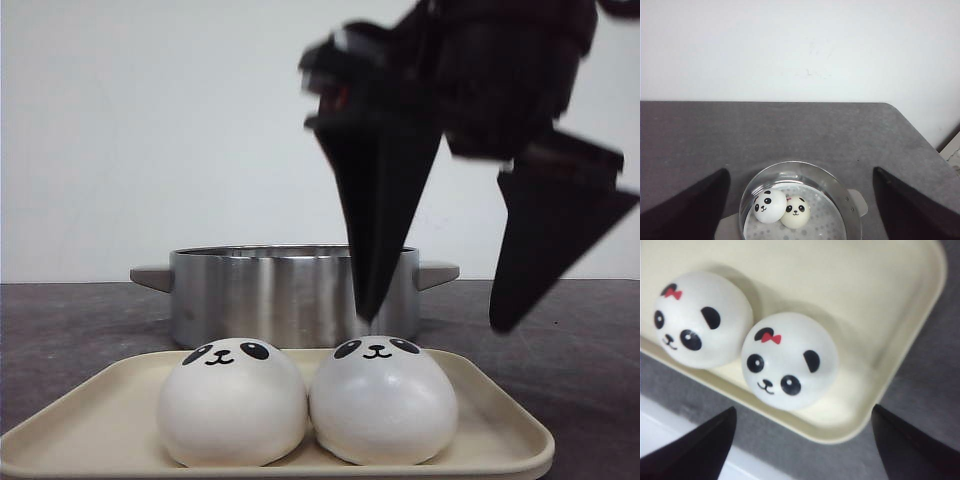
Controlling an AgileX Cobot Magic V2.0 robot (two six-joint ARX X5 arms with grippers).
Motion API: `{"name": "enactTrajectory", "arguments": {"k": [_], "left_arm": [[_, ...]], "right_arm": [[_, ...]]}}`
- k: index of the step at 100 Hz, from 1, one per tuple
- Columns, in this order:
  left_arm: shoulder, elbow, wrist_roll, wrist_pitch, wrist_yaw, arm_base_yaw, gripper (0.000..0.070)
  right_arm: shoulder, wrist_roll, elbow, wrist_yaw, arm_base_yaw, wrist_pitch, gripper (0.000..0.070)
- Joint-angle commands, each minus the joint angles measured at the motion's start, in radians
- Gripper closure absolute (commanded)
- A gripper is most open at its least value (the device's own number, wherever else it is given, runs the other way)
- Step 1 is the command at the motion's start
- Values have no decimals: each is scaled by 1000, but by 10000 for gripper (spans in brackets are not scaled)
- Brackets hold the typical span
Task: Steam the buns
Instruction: 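Lower the right gripper and grasp the nearer panda bun on its side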
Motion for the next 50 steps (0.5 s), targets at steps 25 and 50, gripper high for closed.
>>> {"name": "enactTrajectory", "arguments": {"k": [25,50], "left_arm": [[23,19,11,-20,3,-6,149],[27,19,11,-21,3,-6,149]], "right_arm": [[24,54,-22,8,-24,125,219],[104,70,-22,-45,-43,156,249]]}}
